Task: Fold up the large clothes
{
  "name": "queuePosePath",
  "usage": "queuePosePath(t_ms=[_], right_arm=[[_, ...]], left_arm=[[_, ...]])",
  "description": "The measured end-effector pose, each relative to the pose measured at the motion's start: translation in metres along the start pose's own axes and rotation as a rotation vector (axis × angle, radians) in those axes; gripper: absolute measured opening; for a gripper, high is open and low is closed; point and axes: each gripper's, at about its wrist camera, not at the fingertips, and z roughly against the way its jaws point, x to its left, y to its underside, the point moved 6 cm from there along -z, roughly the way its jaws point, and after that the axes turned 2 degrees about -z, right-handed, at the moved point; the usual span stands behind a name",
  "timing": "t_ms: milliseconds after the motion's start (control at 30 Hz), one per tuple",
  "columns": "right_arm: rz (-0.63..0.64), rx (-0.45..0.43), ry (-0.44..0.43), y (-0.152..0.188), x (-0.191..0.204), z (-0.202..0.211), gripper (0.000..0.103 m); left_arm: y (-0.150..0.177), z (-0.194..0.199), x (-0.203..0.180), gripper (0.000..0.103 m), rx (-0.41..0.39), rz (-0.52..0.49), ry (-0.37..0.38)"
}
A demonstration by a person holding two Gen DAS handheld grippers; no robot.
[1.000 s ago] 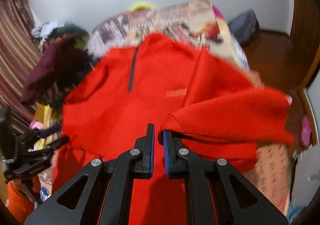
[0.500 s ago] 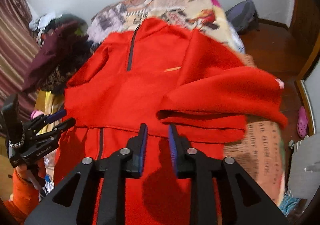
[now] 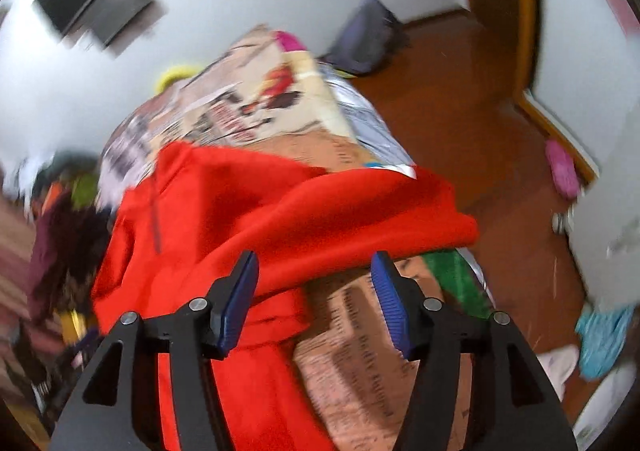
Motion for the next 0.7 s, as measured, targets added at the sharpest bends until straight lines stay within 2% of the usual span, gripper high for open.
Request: queuePosePath(t_ms=[167, 267, 367, 500, 600, 633, 700], right_arm=[[-0.200, 0.075, -0.044, 0.000, -0.035, -0.038, 0.055], [-0.262, 0.120, -0.075, 0.005, -0.043, -0.058, 0.055], [-0.305, 0.125, -0.092, 0.005, -0.047, -0.070, 0.055], [-0.278, 0.107, -0.080, -0.003, -0.047, -0.078, 0.055], [-0.230, 0.091, -0.025, -0.009, -0.051, -0.081, 0.054], [-0.227, 0.083, -0.008, -0.010, -0.053, -0.082, 0.051], [-0.220, 0.067, 0.016, -0.014, -0.055, -0.081, 0.033]], left_arm=[[0.001, -0.009, 0.005, 0.050, 0.019, 0.017, -0.003], [0.003, -0.016, 0.009, 0.050, 0.035, 0.038, 0.003], [0.004, -0.021, 0.012, 0.050, 0.045, 0.042, -0.009], [0.006, -0.026, 0.014, 0.050, 0.054, 0.042, -0.019], [0.006, -0.027, 0.015, 0.050, 0.051, 0.032, -0.036], [0.006, -0.027, 0.015, 0.050, 0.049, 0.026, -0.042], [0.007, -0.026, 0.016, 0.050, 0.044, 0.019, -0.046]])
